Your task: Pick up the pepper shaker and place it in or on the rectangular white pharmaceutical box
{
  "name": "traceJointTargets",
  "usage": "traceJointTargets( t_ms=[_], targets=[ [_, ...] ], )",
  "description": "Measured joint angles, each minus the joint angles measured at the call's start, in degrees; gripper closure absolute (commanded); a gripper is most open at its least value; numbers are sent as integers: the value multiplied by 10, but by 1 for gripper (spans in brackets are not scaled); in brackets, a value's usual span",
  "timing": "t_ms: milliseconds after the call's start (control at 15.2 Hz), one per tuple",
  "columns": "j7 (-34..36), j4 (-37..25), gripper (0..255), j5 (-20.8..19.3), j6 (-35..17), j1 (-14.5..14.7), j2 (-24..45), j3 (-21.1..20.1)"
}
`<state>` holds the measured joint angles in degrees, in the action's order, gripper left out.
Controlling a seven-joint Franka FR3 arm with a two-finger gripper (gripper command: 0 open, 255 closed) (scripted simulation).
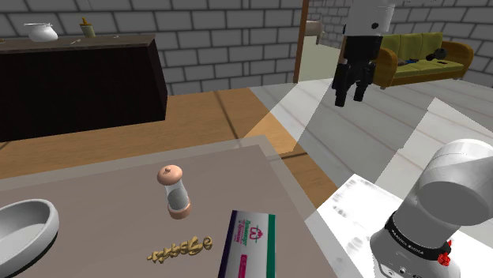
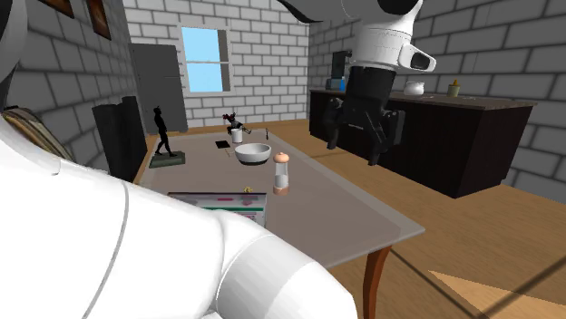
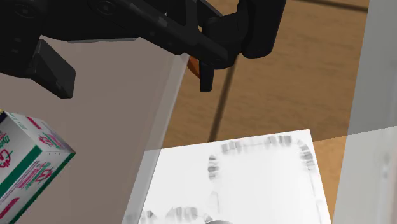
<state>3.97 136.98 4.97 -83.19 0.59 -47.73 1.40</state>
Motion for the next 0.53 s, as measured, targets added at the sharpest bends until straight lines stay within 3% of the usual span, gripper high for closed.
traceJointTargets(
  t_ms=[528],
  targets=[
    [53,-2,0,50,-82,23,69,-58]
  ],
)
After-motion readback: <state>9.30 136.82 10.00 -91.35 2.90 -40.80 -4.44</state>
